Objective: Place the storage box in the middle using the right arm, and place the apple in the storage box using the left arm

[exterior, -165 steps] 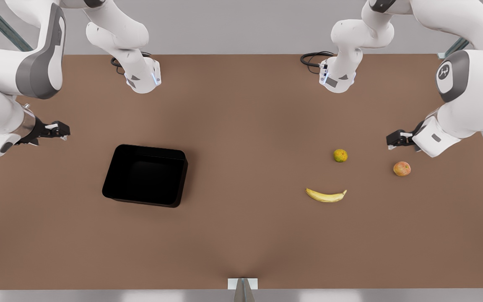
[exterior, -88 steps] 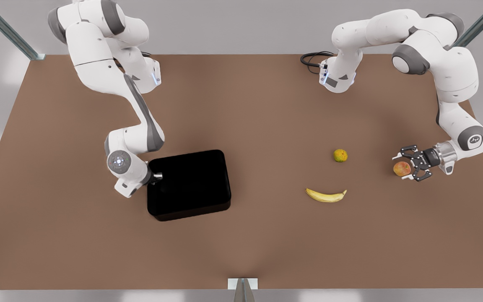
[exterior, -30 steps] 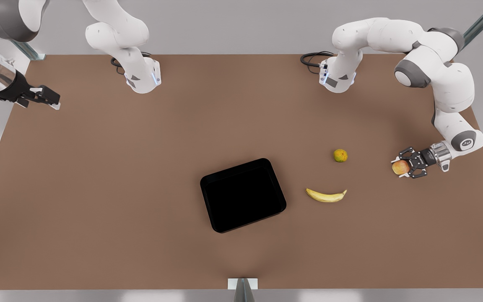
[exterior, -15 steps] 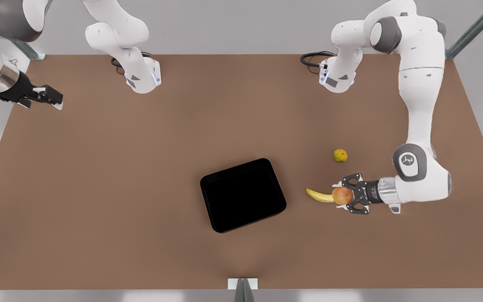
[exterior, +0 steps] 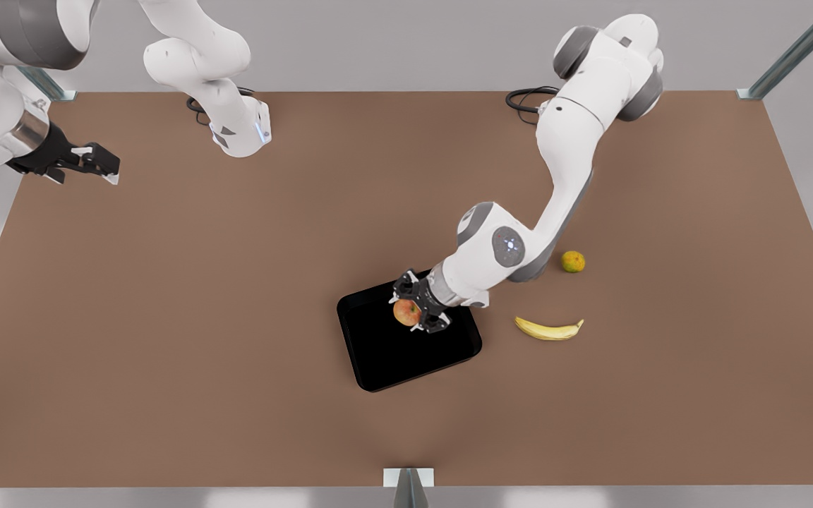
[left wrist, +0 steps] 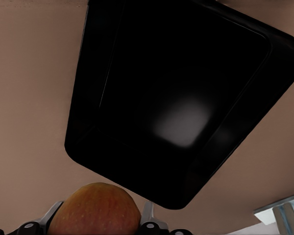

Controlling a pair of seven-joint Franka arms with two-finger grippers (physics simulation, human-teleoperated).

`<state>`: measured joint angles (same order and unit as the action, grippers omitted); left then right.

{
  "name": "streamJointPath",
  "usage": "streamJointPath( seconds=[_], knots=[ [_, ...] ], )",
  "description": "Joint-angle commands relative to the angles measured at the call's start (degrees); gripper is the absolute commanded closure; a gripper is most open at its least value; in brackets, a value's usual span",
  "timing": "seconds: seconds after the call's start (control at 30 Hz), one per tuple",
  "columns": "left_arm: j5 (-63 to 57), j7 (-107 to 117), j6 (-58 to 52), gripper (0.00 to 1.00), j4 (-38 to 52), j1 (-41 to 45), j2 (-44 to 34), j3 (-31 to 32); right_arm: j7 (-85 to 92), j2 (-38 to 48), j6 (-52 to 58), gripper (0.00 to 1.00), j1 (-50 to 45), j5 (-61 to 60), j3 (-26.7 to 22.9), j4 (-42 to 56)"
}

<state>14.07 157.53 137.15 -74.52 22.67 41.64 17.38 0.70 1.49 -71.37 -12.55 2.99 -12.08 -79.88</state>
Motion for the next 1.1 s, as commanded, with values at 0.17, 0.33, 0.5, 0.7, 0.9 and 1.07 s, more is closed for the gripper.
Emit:
streamJointPath(
  seconds=[0.17,0.33,0.5,0.7,0.9,1.07],
  knots=[
    [-9.06,0.15,-0.04,0.0,-0.28,0.09,0.2,0.02,0.0,-0.26,0.0,0.0,1.56,0.0,0.04,0.08],
    [-14.5,-1.34,-0.83,0.0,-0.54,-0.52,-1.91,0.19,0.0,-0.26,0.0,0.0,1.56,0.0,0.04,0.17],
    [-14.59,-51.91,-7.41,0.0,-11.25,-10.54,-17.19,-0.25,-0.09,-0.26,0.0,0.0,1.56,0.09,0.04,0.17],
    [-14.33,-144.68,-38.7,0.0,-14.52,-13.71,-34.86,-14.83,-0.26,-0.18,-0.53,0.0,2.53,0.17,0.65,-2.21],
    [-12.75,-159.29,-55.94,0.0,-0.46,-13.27,-28.81,-19.58,-0.26,-0.35,-0.35,0.0,2.44,0.17,0.57,-2.29],
    [-12.84,-154.63,-56.46,0.0,3.5,-10.72,-25.55,-19.05,-0.35,-0.44,-0.26,0.0,2.44,0.17,0.57,-2.29]
  ],
)
